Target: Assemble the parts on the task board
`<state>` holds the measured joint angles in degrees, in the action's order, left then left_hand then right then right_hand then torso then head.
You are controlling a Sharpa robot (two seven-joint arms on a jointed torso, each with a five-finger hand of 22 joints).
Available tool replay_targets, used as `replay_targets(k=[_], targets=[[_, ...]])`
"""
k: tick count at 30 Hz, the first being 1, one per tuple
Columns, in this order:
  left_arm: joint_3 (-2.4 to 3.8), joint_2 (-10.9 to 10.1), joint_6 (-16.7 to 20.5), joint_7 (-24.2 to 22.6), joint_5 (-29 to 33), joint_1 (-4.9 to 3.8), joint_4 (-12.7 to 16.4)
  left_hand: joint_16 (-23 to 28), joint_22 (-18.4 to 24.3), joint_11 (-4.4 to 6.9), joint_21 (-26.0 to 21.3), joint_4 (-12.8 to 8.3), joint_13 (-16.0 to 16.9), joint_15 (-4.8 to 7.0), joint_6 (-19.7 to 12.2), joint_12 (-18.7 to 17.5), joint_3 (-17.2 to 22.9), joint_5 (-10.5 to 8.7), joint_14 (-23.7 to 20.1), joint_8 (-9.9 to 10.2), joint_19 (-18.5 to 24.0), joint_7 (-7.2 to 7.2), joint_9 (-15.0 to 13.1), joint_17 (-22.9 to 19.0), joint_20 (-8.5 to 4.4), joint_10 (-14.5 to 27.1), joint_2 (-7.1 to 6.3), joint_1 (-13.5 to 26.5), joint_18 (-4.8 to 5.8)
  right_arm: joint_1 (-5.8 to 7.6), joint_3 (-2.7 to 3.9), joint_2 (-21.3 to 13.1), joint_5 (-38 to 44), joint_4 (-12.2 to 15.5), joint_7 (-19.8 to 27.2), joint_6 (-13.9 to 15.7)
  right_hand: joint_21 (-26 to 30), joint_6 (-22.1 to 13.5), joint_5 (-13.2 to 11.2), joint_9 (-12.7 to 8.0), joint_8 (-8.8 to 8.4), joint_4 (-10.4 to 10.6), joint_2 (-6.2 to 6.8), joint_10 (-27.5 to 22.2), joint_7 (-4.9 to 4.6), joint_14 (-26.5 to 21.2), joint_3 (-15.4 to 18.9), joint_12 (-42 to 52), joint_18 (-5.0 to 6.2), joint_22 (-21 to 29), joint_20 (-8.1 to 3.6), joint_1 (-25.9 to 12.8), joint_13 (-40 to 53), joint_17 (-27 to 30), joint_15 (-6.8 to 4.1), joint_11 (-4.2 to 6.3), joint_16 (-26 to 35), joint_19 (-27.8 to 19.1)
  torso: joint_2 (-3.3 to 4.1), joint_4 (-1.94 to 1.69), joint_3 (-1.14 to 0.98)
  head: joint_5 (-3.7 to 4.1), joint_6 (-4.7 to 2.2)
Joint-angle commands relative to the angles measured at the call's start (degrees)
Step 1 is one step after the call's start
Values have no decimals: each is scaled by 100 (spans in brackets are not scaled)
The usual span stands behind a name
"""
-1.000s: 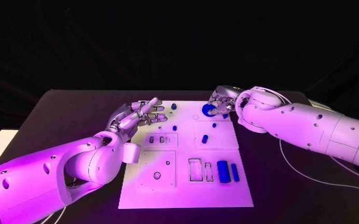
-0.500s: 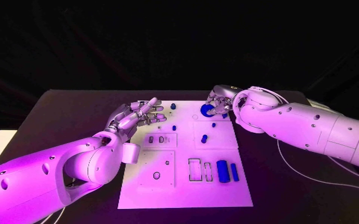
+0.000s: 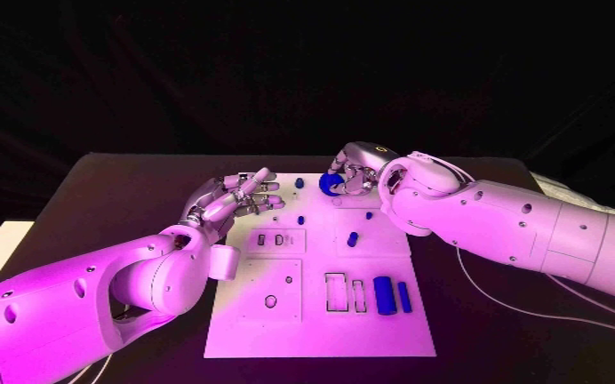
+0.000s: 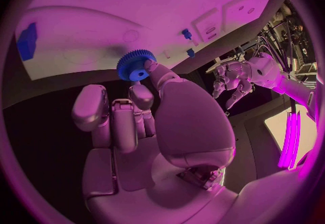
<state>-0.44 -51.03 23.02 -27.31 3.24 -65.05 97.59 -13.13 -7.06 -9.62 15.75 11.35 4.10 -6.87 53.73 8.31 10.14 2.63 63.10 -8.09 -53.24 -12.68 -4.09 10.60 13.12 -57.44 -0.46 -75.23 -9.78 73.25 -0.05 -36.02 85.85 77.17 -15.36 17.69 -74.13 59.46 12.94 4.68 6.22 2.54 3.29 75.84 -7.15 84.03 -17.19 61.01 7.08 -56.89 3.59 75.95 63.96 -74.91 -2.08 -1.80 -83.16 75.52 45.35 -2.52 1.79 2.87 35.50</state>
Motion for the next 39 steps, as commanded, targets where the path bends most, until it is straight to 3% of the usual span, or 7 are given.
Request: replay_targets(k=[1, 15, 25, 29, 33, 39], targets=[[4, -3, -105, -49, 2, -2, 3, 26, 7, -30, -40, -35, -6, -15, 17, -27, 7, 19, -34, 37, -19, -34, 7, 8, 23, -28, 42, -15, -66, -2, 0, 158, 281, -9, 20, 200, -16, 100, 37, 94, 76, 39, 5, 27, 21, 375, -65, 17, -87, -7, 1, -58, -6, -234, -35, -1, -27, 56, 2, 6, 3, -32, 0], [4, -19, -98, -57, 2, -1, 3, 26, 7, -30, -40, -35, -6, -15, 17, -27, 7, 19, -34, 37, -19, -34, 7, 8, 23, -28, 42, -15, -66, -178, -45, 837, 652, -404, -11, 137, -17, 85, 29, 91, 63, 49, 16, 11, 17, 373, -82, -14, -88, -7, 2, -85, -24, -226, -35, -3, -23, 55, 5, 6, -6, -64, 18], [4, -22, -94, -60, 2, -2, 10, 26, 7, -30, -40, -35, -6, -15, 17, -27, 7, 19, -34, 37, -19, -34, 7, 8, 23, -28, 42, -15, -66, -224, -58, 1032, 730, -586, -40, 62, -22, -30, -70, 62, -20, 66, 72, -73, -22, 375, -140, -169, -92, -18, 13, -161, -123, -254, -15, -31, -37, 54, 4, 31, -14, -84, 29], [4, -22, -95, -59, 2, -2, 15, 26, 7, -30, -40, -35, -6, -15, 17, -27, 7, 19, -34, 37, -19, -34, 7, 8, 23, -28, 42, -15, -66, -226, -60, 1068, 722, -618, -14, 81, -21, -101, -93, 43, -72, 80, 126, -135, -50, 379, -143, -287, -92, -15, 28, -212, -207, -287, 5, -56, -55, 48, 5, 25, -19, -84, 26], [4, -22, -92, -56, 2, -2, 16, 26, 7, -30, -40, -35, -6, -15, 17, -27, 7, 19, -34, 37, -19, -34, 7, 8, 23, -28, 42, -15, -66, -226, -62, 1097, 704, -638, 29, 87, -3, -459, -189, -39, -273, 109, 259, -224, -134, 385, -77, -463, -89, 16, 79, -314, -326, -346, 69, -133, -86, 22, 5, 20, -18, -84, 31], [4, -25, -91, -53, 2, -2, 15, 26, 7, -30, -40, -35, -6, -15, 17, -27, 7, 19, -34, 37, -19, -34, 7, 8, 23, -28, 42, -15, -66, -225, -63, 1091, 692, -652, 21, 72, 19, -826, -179, -95, -282, 198, 383, -337, -201, 379, 112, -652, -80, 54, 140, -447, -452, -352, 130, -201, -88, -8, 4, 23, -17, -87, 34]])
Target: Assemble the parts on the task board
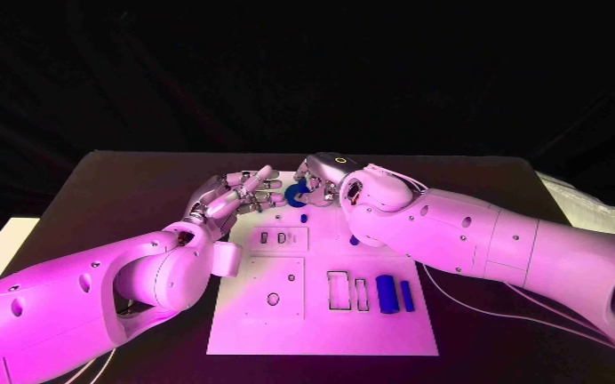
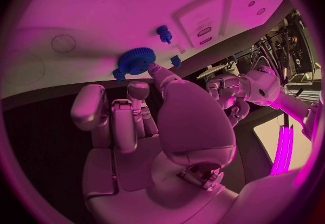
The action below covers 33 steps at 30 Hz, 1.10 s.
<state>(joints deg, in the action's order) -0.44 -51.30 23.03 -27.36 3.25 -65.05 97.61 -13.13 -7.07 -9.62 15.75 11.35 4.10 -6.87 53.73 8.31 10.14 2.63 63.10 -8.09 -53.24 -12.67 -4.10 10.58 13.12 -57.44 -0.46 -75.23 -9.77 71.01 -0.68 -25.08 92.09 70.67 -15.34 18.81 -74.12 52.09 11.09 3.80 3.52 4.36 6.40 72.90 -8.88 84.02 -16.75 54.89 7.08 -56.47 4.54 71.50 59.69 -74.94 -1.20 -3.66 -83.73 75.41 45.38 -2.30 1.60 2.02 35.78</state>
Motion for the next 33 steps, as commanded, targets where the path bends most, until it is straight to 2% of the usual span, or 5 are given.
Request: replay_targets(k=[1, 10, 21, 28, 33], targets=[[4, 0, -91, -48, 0, -3, 12, 26, 8, -30, -40, -35, -6, -15, 17, -27, 7, 19, -34, 37, -19, -34, 8, 9, 23, -28, 42, -15, -67, -1, 0, -9, 68, 0, 19, -24, 24, -131, 10, -8, -11, 42, 87, -54, -37, 379, 110, -56, -78, 22, 55, -25, -33, -347, 51, -24, -30, -3, 1, 3, 1, -2, 10], [4, -8, -96, -46, 0, -2, 2, 33, 13, -29, -45, -48, -6, -14, 21, -33, 5, 19, -34, 42, -21, -32, 8, 16, 23, -32, 44, -19, -67, -19, 7, -338, -21, 307, 103, 324, 0, -74, 166, 26, 40, 136, 67, 1, -25, 376, 239, 44, -80, -18, 72, -26, 69, -344, 55, -17, -28, 13, -1, 0, -5, -12, 27], [2, -80, -112, -50, 1, -1, 3, 36, 15, -28, -47, -52, -7, -14, 21, -36, 4, 19, -35, 45, -21, -31, 8, 18, 24, -33, 44, -20, -68, 125, 78, -1608, -940, 1235, 784, 516, -48, 113, 367, 56, 89, 159, -3, 168, 18, 387, 264, 345, -92, -96, 48, 71, 340, -387, 22, 22, -53, 52, -34, 99, -32, -48, 18], [1, -93, -184, -60, 1, 5, -39, 40, 22, -7, -51, -80, 0, -1, 65, -32, 8, 20, -6, 39, -40, -3, 2, 40, 19, -82, 64, -32, -73, 180, 83, -2230, -1759, 1120, 1802, 188, -76, 145, 343, 52, 73, 40, -6, 195, 17, 405, 230, 442, -102, -142, 38, 268, 442, -483, 16, 27, -105, 67, -71, 174, -73, -82, 14], [0, -86, -232, -61, 1, 16, -80, 39, 25, 10, -50, -99, 4, 13, 102, -28, 12, 20, 24, 34, -62, 15, -2, 59, 10, -125, 81, -39, -77, 151, 81, -2443, -2007, 865, 2212, -59, -92, 155, 312, 48, 64, -16, 18, 172, 17, 411, 234, 426, -108, -172, 38, 343, 442, -524, 18, 26, -126, 75, -86, 195, -104, -41, 20]])
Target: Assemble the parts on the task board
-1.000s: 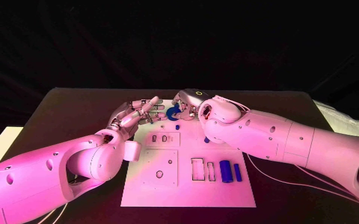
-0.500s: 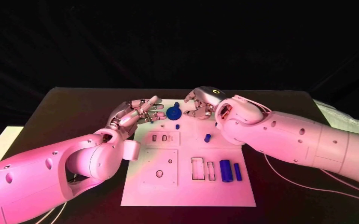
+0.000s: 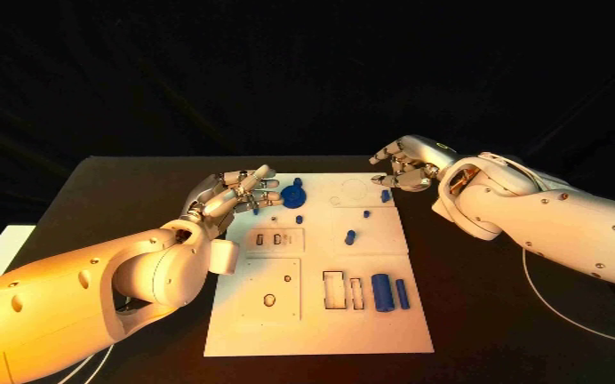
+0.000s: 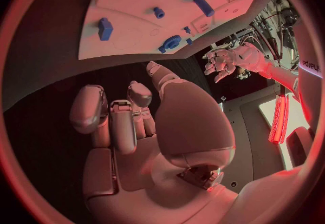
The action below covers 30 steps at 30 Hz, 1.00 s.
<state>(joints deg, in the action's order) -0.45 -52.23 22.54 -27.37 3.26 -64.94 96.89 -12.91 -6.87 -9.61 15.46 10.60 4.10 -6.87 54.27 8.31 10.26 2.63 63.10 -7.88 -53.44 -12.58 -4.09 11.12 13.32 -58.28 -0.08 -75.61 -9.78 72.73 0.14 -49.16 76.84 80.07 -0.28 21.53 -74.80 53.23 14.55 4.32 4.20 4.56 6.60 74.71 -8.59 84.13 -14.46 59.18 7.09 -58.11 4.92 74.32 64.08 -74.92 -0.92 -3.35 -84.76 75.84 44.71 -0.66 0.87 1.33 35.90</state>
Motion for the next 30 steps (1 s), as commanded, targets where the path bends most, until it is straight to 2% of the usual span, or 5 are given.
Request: replay_targets(k=[1, 5, 11, 19, 30], targets=[[1, 9, -188, -59, 0, 8, -14, 18, 6, 12, -21, -29, 5, 17, 59, -29, 1, 20, 33, 13, -49, 11, -3, 11, -13, -52, 49, -3, -76, -38, -2, -69, -515, -139, 758, -376, -24, 43, -35, -4, -5, -43, 1, -12, -12, 401, 5, -5, -109, -7, -1, 70, 2, -532, -10, -5, -27, 31, -21, 37, -34, 31, 12], [1, 16, -189, -59, 0, 16, -31, 18, 6, 12, -21, -29, 5, 17, 59, -29, 1, 20, 33, 13, -49, 11, -3, 11, -13, -52, 49, -3, -76, -125, -3, -131, -596, -339, 846, -463, -25, 47, -35, -4, -5, -53, 3, -10, -11, 401, 5, 1, -109, -7, 0, 84, 10, -533, -10, -5, -27, 30, -18, 42, -50, 74, -4], [0, 23, -185, -60, 0, 25, -56, 18, 6, 14, -21, -32, 5, 18, 63, -30, 1, 19, 36, 14, -52, 12, -3, 13, -15, -57, 50, -4, -77, -233, -4, -107, -666, -571, 920, -526, -26, 52, -45, -4, -5, -62, 8, -13, -12, 401, 8, -1, -109, -8, 0, 93, 10, -537, -10, -5, -30, 29, -16, 25, -34, 81, 19], [-1, 23, -177, -64, 0, 32, -80, 19, 7, 14, -21, -34, 5, 18, 63, -31, 0, 19, 36, 15, -53, 11, -2, 14, -15, -58, 50, -3, -76, -358, -4, -47, -686, -754, 960, -601, -27, 55, -68, -5, -9, -83, 17, -16, -12, 403, 13, -1, -109, -8, 0, 118, 15, -548, -10, -6, -35, 28, -16, 40, -35, 57, 34], [-1, 30, -174, -65, 0, 35, -94, 20, 7, 14, -21, -34, 5, 18, 63, -32, 0, 19, 36, 16, -54, 11, -2, 15, -15, -58, 49, -3, -76, -452, -4, 148, -677, -1008, 966, -659, -27, 44, -127, -11, -22, -105, 20, -35, -16, 404, 25, -28, -108, -6, 2, 142, 1, -564, -7, -10, -43, 23, -15, 22, -24, 54, 63]])
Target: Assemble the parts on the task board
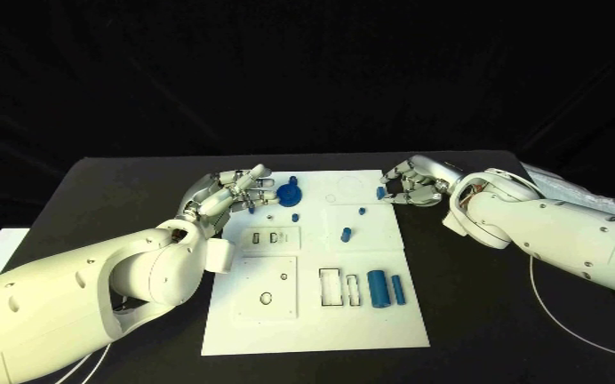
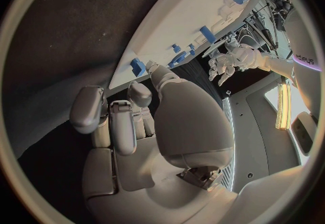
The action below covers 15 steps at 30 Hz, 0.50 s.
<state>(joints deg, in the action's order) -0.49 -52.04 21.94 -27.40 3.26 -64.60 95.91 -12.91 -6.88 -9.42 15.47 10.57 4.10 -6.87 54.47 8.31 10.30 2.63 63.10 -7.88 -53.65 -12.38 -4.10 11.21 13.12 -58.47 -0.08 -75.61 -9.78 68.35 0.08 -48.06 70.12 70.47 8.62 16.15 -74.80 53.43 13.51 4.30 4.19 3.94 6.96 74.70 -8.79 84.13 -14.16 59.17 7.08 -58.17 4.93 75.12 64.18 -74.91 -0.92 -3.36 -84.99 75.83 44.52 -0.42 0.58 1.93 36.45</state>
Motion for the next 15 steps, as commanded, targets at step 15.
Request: replay_targets(k=[15], targets=[[2, 14, -121, -55, 0, 3, 5, 20, 8, -5, -22, -31, 5, 18, 43, -31, -4, 19, 36, 16, -33, -10, -2, 5, 5, -39, 50, -3, -76, -33, 2, 253, 4, -240, -41, -103, -38, 135, -230, 4, 13, -137, -185, 19, 2, 404, -108, 71, -107, -7, 4, 205, 93, -578, -6, -5, -27, 18, -3, 4, 5, 4, 26]])
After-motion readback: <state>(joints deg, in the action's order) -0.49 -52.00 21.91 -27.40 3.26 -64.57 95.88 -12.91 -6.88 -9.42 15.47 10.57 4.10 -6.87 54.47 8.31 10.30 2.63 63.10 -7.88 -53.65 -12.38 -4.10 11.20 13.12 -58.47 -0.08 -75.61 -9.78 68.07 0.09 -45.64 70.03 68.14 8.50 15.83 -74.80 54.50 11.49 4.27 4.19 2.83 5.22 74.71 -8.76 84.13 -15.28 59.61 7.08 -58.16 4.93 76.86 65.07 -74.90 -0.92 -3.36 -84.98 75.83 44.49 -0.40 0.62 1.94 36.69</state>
